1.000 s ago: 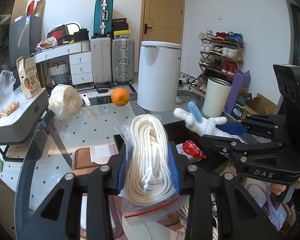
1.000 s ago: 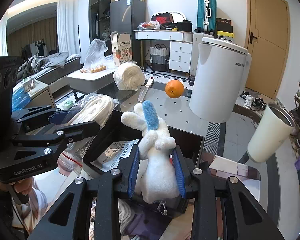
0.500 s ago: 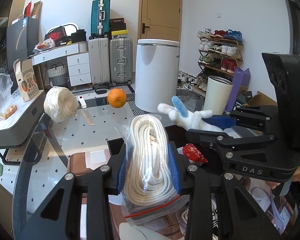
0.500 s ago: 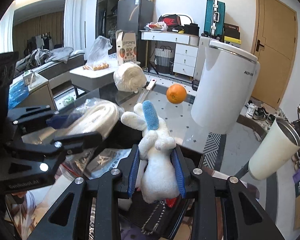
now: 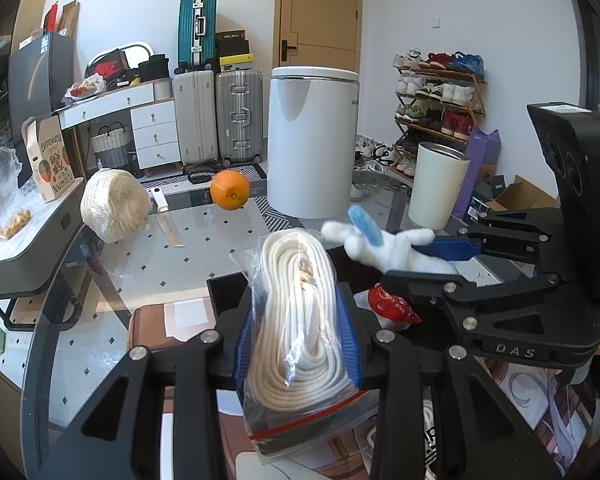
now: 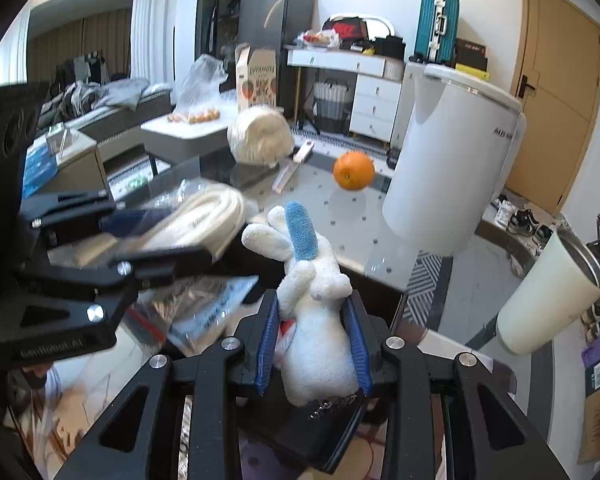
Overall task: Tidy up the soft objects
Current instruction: 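Lower the bunny into the box and open the right gripper while the left releases the rope bag inside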
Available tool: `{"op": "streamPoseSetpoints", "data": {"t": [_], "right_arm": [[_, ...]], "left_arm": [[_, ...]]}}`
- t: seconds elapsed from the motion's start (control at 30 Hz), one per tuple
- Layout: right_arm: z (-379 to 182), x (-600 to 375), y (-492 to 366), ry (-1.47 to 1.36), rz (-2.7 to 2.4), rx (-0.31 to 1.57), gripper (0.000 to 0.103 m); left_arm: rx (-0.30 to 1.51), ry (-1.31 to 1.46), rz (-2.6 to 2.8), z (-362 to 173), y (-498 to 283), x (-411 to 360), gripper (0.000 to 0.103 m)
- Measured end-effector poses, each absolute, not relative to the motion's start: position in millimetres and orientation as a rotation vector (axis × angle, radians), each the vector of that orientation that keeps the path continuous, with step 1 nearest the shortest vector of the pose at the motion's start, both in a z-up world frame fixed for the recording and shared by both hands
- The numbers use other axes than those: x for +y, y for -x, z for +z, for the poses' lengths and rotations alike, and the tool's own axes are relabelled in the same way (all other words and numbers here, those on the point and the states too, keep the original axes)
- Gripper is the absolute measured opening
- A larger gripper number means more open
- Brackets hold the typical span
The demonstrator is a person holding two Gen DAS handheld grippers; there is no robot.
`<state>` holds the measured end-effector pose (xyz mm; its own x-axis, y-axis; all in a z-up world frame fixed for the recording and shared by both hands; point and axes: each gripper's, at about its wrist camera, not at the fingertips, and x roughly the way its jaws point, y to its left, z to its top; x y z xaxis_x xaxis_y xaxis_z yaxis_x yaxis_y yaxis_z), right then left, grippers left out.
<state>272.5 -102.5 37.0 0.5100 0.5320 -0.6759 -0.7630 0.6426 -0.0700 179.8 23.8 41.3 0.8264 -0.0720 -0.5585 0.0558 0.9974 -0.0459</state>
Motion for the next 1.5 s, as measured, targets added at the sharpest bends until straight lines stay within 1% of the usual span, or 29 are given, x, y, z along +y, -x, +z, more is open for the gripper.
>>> {"op": "streamPoseSetpoints", "data": {"t": [0.3,0.47,0.57,0.63,0.67,0.7,0.87,1.07,1.13,1.2,1.27,1.33,1.37,1.4,1.47,1.5], "right_arm": [[19,-94,-278,0.478,0.777,0.815,0.033],[16,-85,-282,0.519,0.766,0.844,0.034],[16,-83,-283,0.534,0.77,0.846,0.036],[18,-84,-282,0.538,0.774,0.829,0.04],[20,-87,-279,0.533,0.783,0.811,0.045],[22,-88,-277,0.53,0.786,0.794,0.048],[26,-94,-273,0.535,0.777,0.779,0.049],[32,-101,-267,0.514,0.771,0.752,0.05],[34,-103,-265,0.51,0.77,0.746,0.05],[36,-105,-263,0.505,0.769,0.742,0.05],[38,-108,-262,0.504,0.76,0.74,0.052],[40,-111,-260,0.497,0.754,0.741,0.064],[42,-116,-258,0.489,0.752,0.738,0.074],[44,-120,-255,0.476,0.752,0.73,0.082],[49,-129,-249,0.446,0.739,0.707,0.088],[51,-134,-247,0.429,0.733,0.7,0.093]], "left_arm": [[0.608,0.021,-0.072,38,-180,24,0.036],[0.618,0.016,-0.074,37,-181,24,0.036],[0.623,0.017,-0.074,35,-182,24,0.036],[0.634,0.016,-0.08,33,-184,23,0.036],[0.637,0.016,-0.082,32,-184,24,0.036],[0.646,0.015,-0.084,30,-185,23,0.036],[0.664,-0.024,-0.076,24,-187,18,0.037],[0.667,0.012,-0.119,26,-187,18,0.052],[0.672,0.001,-0.129,25,-187,17,0.059],[0.675,-0.019,-0.135,24,-185,13,0.064],[0.668,-0.019,-0.129,27,-182,11,0.078],[0.656,0.003,-0.138,31,-177,12,0.091],[0.643,0.015,-0.136,33,-174,14,0.095],[0.631,0.023,-0.134,36,-171,15,0.103],[0.605,0.038,-0.125,41,-164,17,0.103],[0.599,0.047,-0.118,44,-160,19,0.103]]}}
